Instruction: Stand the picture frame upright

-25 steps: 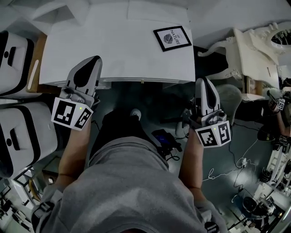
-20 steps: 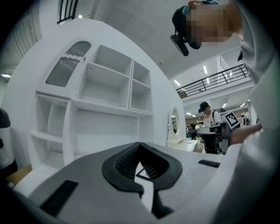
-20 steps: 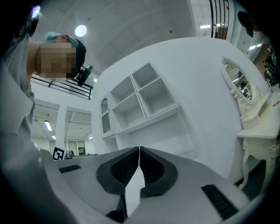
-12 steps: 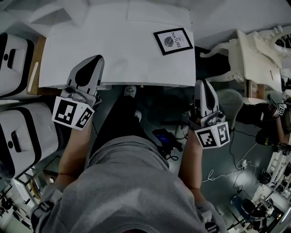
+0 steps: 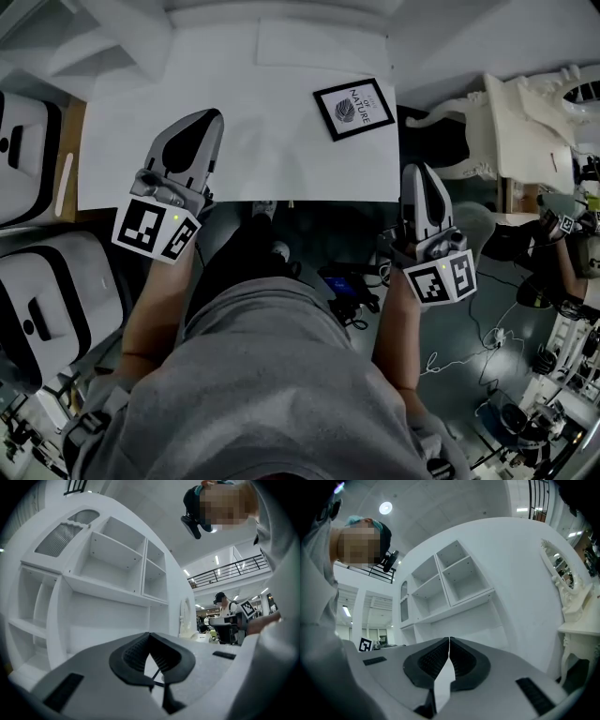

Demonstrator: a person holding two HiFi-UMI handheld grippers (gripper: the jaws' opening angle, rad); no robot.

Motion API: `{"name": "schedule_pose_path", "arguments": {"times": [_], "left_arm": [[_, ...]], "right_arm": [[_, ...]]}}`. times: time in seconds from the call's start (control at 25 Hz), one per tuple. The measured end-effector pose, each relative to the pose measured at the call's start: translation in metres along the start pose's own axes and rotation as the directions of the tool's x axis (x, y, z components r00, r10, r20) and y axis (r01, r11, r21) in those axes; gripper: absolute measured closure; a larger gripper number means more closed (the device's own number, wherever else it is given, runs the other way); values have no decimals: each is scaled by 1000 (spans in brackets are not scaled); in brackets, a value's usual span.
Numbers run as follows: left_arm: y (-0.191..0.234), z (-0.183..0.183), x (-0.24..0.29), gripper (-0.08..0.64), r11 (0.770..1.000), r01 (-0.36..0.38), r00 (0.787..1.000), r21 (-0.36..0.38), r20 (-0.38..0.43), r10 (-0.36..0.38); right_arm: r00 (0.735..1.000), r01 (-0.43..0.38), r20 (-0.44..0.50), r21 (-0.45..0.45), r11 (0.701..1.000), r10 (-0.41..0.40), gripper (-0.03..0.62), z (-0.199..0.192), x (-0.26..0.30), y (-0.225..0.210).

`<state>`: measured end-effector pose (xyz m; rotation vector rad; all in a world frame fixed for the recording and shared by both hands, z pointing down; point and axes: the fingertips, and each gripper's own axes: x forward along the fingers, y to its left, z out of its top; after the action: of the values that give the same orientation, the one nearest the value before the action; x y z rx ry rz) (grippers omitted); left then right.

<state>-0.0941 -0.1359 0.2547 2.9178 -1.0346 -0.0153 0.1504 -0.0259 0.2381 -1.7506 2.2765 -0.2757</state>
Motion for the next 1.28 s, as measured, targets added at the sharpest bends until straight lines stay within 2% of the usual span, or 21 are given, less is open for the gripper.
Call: {"name": "schedule_pose_path", "arguments": {"times": [0.36,0.72,1.0,1.28], "left_arm": [[39,-2,56,554,998,68,998,-17,-6,-68],[61,-3,103,554,989,145,989,-35,-39,-146],[69,-26,127,554,989,135,988,-55,-65,-138],[64,-37,146,552,993,104,992,-56,-71,-108]], "right_arm": [[999,48,10,-18,999,-48,565,8,54,-19],[989,144,11,-8,990,-144,563,16,82,-49],[987,157,-27,-11,988,-157,563,0,97,-74],[990,120,-77,53,991,-115,563,-13,112,-102]]}}
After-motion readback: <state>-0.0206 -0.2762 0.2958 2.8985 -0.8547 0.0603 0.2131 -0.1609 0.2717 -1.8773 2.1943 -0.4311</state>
